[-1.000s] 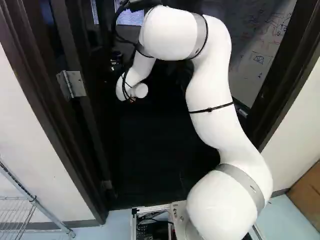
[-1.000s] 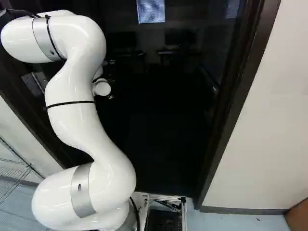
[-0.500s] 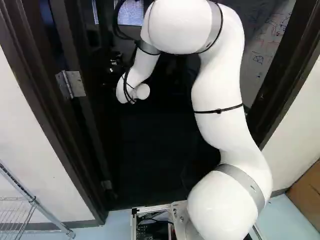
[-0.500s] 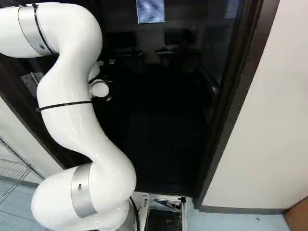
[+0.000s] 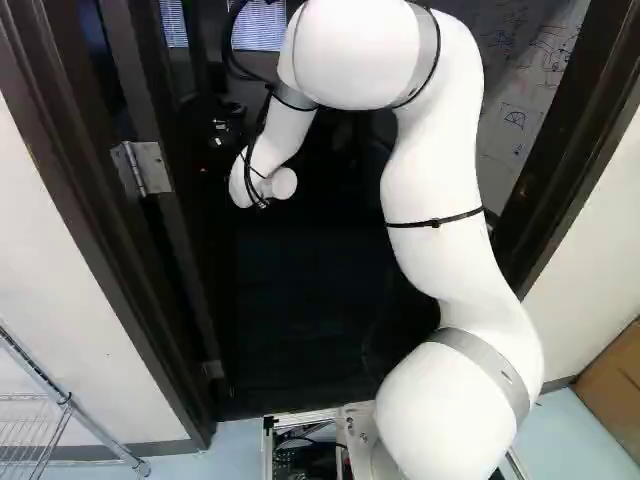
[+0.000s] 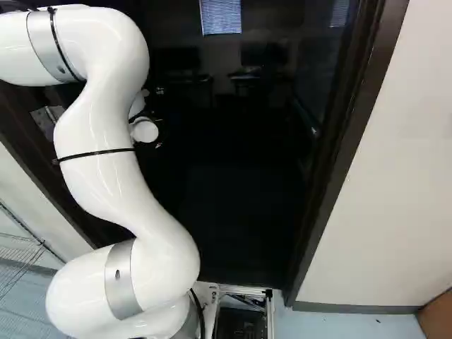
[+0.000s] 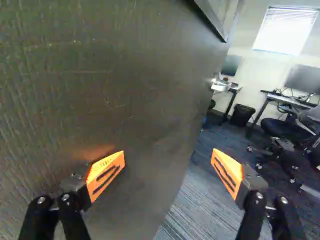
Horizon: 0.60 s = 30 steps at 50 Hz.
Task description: Open the door and move inside
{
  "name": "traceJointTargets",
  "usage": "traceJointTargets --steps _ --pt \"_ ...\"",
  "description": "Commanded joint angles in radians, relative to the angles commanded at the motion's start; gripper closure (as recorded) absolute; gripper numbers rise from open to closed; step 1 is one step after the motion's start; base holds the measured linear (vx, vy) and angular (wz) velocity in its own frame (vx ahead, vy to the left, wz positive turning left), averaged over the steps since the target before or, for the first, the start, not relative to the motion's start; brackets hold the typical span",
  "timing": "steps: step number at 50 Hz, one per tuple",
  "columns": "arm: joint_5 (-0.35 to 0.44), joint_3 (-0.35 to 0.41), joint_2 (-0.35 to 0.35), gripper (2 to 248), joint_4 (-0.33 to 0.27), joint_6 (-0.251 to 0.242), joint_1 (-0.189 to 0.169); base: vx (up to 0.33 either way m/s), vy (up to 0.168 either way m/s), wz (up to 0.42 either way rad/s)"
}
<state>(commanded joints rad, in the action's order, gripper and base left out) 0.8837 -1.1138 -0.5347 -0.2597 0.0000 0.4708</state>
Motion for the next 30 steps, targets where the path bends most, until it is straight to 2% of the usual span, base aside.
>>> traceJointTargets --steps 30 --pt "0.000 -0.117 -0.089 3 0.000 0.000 0.056 0.000 0.000 0.000"
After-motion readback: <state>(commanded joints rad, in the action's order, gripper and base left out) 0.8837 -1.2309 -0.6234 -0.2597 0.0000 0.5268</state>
